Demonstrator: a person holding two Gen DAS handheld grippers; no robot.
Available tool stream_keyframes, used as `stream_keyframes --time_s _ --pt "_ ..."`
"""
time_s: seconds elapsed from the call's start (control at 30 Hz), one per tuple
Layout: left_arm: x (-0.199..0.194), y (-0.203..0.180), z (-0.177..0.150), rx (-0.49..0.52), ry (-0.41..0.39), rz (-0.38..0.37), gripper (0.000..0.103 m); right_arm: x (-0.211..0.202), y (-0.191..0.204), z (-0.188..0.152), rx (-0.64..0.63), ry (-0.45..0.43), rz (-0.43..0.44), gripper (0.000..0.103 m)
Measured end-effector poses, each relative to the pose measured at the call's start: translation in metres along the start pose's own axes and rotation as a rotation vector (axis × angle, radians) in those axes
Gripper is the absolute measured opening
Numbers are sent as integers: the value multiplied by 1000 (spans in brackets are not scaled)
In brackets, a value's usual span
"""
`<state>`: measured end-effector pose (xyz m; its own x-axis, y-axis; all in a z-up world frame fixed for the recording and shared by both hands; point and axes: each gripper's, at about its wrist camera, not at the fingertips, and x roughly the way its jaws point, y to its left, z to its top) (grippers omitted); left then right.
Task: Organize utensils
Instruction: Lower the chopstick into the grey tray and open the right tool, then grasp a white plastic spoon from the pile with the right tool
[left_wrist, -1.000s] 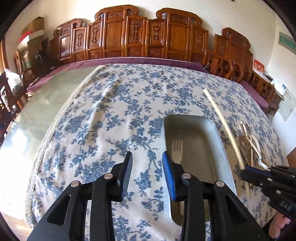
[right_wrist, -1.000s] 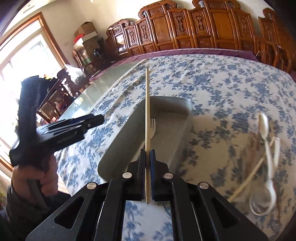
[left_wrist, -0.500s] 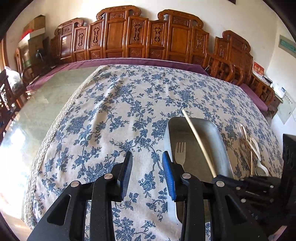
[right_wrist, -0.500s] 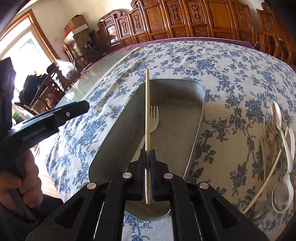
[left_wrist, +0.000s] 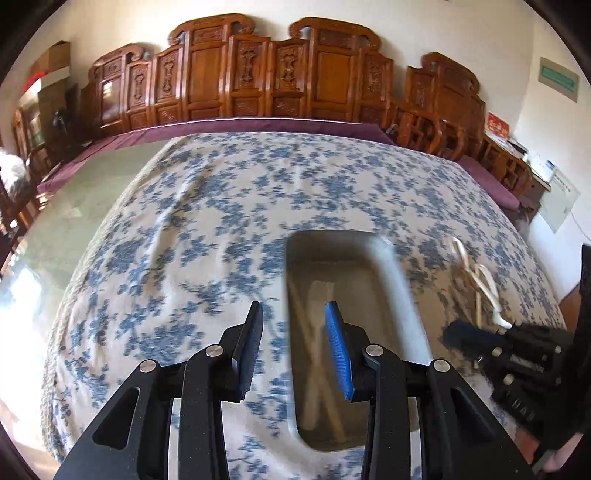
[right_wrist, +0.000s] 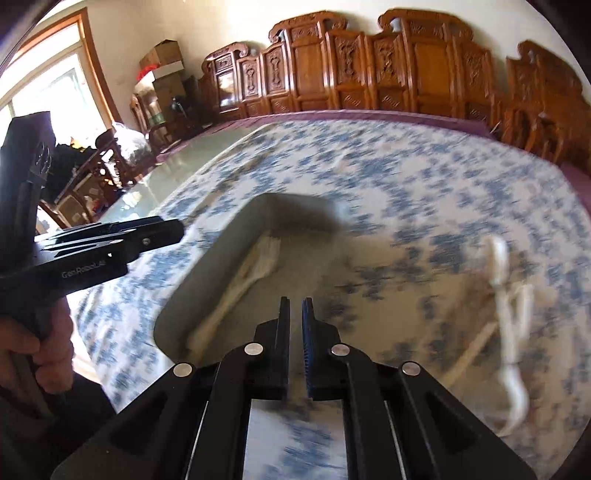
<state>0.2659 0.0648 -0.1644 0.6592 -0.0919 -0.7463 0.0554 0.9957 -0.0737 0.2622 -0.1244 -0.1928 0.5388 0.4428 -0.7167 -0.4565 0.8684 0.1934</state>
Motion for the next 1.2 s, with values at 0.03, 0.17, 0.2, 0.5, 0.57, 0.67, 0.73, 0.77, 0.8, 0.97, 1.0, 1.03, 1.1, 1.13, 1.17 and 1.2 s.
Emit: stream_keyframes --time_s 0.03,0.17,0.2,0.5,0.57,0.67,0.73,0.77,0.8,0.97,1.0,1.03,1.1,1.13,1.17,1.2 --pt "1 -8 0 12 1 -9 33 -5 -7 -1 -7 -7 -20 10" --pt "3 -32 0 45 1 -39 48 -27 -47 -7 -23 -28 -121 10" --pt "3 -39 0 57 0 -45 48 -30 -57 -7 -20 -28 -139 9" --pt "14 -85 -6 127 25 -85 49 -11 -126 -4 10 41 -219 18" --pt "16 -91 -8 127 29 -97 49 0 -132 -2 13 64 -222 17" --pt "20 -99 -10 124 41 -110 49 16 -143 2 22 99 -236 18" --pt "23 -104 -12 117 47 -130 49 26 -151 7 29 132 -247 17" --pt "24 -106 -12 115 50 -135 49 30 -153 8 31 149 -255 17" --pt "25 -110 -13 115 54 -143 49 34 -156 9 34 169 -258 17" --pt "28 -125 -16 122 67 -171 49 43 -162 9 58 240 -262 17" --pt "28 -128 -17 128 69 -175 49 43 -163 8 66 243 -263 18" --pt "29 -131 -18 132 70 -176 49 42 -164 8 73 246 -262 18" --pt "29 -137 -21 142 75 -183 49 42 -167 8 104 254 -249 18" --pt "30 -139 -22 145 76 -185 49 42 -168 9 125 258 -235 18" --pt "30 -141 -23 148 79 -188 49 42 -171 9 142 262 -224 18" --pt "30 -143 -24 151 80 -190 49 43 -172 9 155 264 -217 18"
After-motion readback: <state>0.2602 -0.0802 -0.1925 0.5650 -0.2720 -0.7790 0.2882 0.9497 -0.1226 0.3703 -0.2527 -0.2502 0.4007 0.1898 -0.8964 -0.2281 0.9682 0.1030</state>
